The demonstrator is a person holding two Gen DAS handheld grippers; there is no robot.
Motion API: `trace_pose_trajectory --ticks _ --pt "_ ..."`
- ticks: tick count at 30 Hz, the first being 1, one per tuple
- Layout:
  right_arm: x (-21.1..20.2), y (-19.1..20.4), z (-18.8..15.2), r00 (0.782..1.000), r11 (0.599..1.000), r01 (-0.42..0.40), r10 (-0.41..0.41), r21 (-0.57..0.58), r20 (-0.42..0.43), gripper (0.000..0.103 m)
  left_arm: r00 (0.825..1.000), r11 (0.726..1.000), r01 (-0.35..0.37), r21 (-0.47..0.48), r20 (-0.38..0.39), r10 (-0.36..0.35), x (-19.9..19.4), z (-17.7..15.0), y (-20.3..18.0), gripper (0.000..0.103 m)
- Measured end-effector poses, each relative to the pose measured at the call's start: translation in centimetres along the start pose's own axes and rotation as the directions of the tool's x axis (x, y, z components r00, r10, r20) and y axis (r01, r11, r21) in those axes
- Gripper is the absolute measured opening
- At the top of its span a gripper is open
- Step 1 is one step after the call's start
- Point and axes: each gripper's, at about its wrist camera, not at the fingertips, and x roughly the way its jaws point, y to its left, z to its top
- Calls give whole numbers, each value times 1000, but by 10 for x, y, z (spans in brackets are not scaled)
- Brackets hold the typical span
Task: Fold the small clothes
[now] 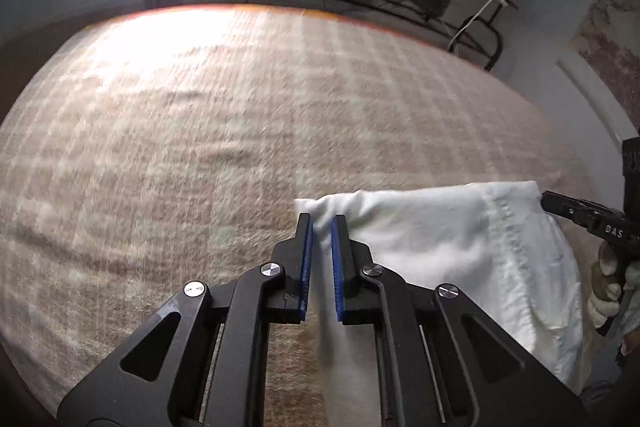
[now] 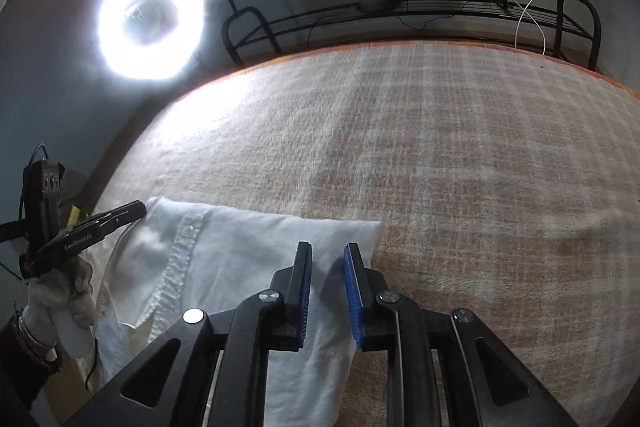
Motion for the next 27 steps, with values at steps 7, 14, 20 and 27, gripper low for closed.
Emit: trace_pose_trajectory --ticks 7,14,20,27 --pt "13 -11 -5 993 994 112 -111 8 -43 11 999 999 -36 -40 9 36 -12 -4 18 14" --pt "-37 -40 -24 999 979 -36 34 198 14 36 990 963 139 -231 47 -132 -63 -21 60 33" --pt "-60 -46 -67 985 927 -167 168 335 26 48 948 887 296 -353 -7 -319 -70 -45 55 44" --pt "-49 -31 -98 984 898 -149 175 414 -27 50 915 853 333 -402 -83 -396 -48 -63 37 44"
